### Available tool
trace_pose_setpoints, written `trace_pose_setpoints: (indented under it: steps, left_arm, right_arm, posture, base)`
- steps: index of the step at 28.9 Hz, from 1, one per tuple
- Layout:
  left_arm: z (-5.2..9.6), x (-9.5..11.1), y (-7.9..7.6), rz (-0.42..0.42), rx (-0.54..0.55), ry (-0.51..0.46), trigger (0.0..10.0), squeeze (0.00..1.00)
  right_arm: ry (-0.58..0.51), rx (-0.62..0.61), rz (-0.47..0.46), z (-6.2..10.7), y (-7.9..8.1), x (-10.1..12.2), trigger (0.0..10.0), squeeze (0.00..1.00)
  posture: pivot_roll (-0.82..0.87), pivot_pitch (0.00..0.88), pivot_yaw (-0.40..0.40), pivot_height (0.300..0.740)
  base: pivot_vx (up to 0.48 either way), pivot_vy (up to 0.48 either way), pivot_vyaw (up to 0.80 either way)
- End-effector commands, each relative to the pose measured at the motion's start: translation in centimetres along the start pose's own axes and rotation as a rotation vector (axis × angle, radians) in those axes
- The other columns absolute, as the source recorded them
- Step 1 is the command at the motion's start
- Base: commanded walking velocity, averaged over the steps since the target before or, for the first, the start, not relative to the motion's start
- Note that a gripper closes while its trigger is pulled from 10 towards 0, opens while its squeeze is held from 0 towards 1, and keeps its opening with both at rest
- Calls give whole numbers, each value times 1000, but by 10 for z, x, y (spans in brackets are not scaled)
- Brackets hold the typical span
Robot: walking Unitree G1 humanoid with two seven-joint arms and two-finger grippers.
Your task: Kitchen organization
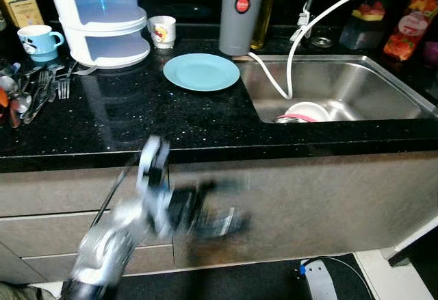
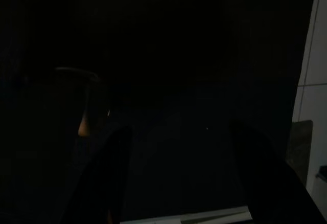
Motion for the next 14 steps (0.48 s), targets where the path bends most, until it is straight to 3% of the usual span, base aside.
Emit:
trace_pose_setpoints:
  steps: [1, 4, 7, 9, 14]
  left_arm:
    - [7, 5, 27, -62, 253, 21, 10000, 0]
    - [7, 18, 45, -149, 399, 4, 10000, 0]
    - [6, 33, 53, -241, 493, -18, 10000, 0]
    - [5, 40, 54, -289, 513, -21, 10000, 0]
    - [8, 42, 58, -319, 558, -11, 10000, 0]
  right_arm:
    - [16, 4, 7, 0, 1, -5, 10000, 0]
    - [15, 15, 21, -1, 7, -4, 10000, 0]
    - [13, 24, 32, -1, 12, -1, 10000, 0]
    - [13, 30, 49, -2, 16, 0, 10000, 0]
    - [8, 39, 53, -2, 24, 3, 10000, 0]
  posture:
    - [67, 0, -29, 740]
    - [70, 0, -29, 740]
    - [75, 0, -30, 740]
    - [80, 0, -28, 740]
    - [85, 0, -24, 740]
  base:
    - [0, 0, 0]
    - [0, 0, 0]
    - [0, 0, 0]
    - [0, 0, 0]
    - [0, 0, 0]
Point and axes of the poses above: a point about 5 cm out from each wrist's last joint towards the gripper, its own z axis pointing back from the gripper into the wrist, its own x axis along the axis of the wrist's last joint, y = z × x, the point moved 2 cm from there along -z, pointing out of the wrist towards the gripper, and after that the axes turned 3 degrees about z, right-handed, at the moved point
